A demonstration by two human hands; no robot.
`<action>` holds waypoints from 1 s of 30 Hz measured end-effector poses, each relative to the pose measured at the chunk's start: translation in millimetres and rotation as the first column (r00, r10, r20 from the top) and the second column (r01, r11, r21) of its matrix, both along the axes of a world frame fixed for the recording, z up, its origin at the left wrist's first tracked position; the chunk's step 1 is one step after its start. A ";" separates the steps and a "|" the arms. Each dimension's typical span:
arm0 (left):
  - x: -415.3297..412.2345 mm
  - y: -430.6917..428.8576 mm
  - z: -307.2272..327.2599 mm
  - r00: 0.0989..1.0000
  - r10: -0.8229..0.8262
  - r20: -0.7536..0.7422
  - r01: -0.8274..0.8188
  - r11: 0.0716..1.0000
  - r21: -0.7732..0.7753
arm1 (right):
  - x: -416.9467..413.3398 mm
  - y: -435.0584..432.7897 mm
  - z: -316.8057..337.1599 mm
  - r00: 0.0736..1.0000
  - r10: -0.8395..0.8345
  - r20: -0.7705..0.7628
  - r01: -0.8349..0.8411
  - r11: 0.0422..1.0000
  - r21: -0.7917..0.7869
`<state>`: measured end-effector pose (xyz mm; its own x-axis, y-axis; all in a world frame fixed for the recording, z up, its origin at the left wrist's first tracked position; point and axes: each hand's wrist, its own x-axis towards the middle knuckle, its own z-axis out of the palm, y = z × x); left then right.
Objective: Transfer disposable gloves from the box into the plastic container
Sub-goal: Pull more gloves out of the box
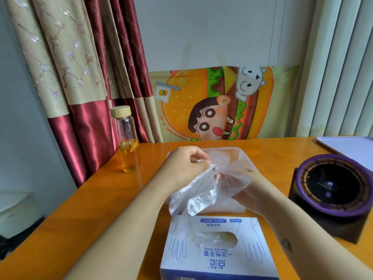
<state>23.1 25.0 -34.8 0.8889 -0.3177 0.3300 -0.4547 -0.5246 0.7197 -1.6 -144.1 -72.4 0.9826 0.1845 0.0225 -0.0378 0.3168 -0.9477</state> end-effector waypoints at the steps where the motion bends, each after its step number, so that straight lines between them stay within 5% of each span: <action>1: 4.1 -1.0 2.0 1.000 0.025 0.018 -0.024 1.000 -0.012 | 0.9 0.5 2.0 1.000 -0.025 -0.014 0.025 1.000 -0.002; 3: 14.4 -1.6 9.2 0.998 0.058 0.017 -0.058 0.998 0.001 | 1.5 -1.0 8.1 0.992 -0.127 0.007 0.128 0.990 -0.067; 6: 32.2 -1.0 25.2 0.995 0.095 0.018 -0.097 0.987 0.126 | 5.6 -8.5 22.4 0.888 -0.349 0.298 0.417 0.885 -0.209; 10: 55.7 -11.6 40.4 0.994 0.083 0.068 -0.103 0.913 0.395 | 4.3 -12.9 50.1 0.788 -0.120 0.604 0.430 0.809 -0.400; 12: 69.1 -20.1 43.4 0.994 0.078 0.069 -0.103 0.853 0.511 | 10.5 -13.0 55.7 0.809 0.088 0.581 0.361 0.706 -0.609; 14: 83.7 -26.7 43.0 0.996 0.071 0.061 -0.094 0.785 0.613 | 21.7 -12.9 52.6 0.819 0.229 0.527 0.364 0.502 -0.784; 17: 104.4 -36.0 36.9 0.999 -0.020 0.025 -0.003 0.727 0.686 | 41.2 -16.1 40.9 0.838 0.242 0.489 0.426 0.270 -0.863; 21: 120.1 -42.7 22.6 0.983 -0.167 -0.075 0.175 0.737 0.652 | 59.9 -26.4 27.3 0.824 0.079 0.561 0.530 0.241 -0.813; 26: 132.7 -50.2 0.5 0.982 -0.177 -0.071 0.181 0.751 0.635 | 73.4 -33.7 10.6 0.818 0.011 0.575 0.559 0.216 -0.800; 30: 128.9 -50.5 -5.3 0.953 -0.130 0.274 -0.132 0.636 0.761 | 87.8 -45.6 4.9 0.853 -0.062 0.518 0.521 0.116 -0.845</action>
